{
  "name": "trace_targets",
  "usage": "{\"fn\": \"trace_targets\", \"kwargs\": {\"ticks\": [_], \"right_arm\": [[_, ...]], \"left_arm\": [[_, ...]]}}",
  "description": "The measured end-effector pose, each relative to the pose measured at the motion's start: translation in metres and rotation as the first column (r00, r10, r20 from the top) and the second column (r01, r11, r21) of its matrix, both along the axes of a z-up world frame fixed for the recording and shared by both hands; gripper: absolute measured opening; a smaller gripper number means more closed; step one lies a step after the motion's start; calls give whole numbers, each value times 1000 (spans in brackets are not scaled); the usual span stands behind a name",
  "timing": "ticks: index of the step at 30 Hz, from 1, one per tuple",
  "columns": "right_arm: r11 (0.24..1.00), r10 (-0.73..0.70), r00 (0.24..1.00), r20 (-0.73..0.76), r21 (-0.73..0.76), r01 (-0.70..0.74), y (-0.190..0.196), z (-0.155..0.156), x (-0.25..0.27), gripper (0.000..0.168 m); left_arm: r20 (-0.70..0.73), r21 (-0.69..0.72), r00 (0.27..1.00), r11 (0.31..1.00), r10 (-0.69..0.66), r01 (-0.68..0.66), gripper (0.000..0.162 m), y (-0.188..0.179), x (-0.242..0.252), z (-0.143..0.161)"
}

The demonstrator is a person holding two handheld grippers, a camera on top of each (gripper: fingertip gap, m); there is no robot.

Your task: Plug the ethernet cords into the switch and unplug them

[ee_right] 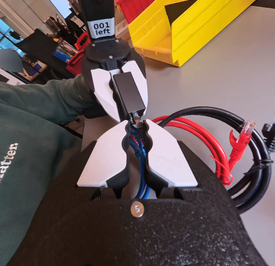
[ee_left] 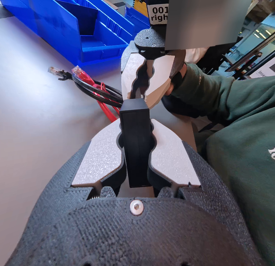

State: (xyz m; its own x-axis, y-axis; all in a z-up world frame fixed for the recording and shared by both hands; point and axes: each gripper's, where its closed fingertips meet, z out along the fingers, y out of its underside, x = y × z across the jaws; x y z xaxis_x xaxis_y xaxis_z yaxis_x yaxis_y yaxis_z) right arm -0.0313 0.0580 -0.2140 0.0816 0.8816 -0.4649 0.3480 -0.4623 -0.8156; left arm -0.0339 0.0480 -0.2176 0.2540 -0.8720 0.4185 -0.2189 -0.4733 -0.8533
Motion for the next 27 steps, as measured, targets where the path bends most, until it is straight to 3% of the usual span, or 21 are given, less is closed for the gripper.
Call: {"fn": "trace_targets", "kwargs": {"ticks": [13,21,27], "right_arm": [[1000,-10,998,68,24,8,5,-8,4,15],[992,3,997,78,126,-13,4,-6,9,16],[984,-15,991,131,180,-9,6,-11,10,16]], "left_arm": [[-33,50,999,998,40,-39,31,4,4,-5],[-88,170,994,984,72,-56,31,4,8,-2],[-96,179,991,981,92,-74,31,6,8,-7]]}}
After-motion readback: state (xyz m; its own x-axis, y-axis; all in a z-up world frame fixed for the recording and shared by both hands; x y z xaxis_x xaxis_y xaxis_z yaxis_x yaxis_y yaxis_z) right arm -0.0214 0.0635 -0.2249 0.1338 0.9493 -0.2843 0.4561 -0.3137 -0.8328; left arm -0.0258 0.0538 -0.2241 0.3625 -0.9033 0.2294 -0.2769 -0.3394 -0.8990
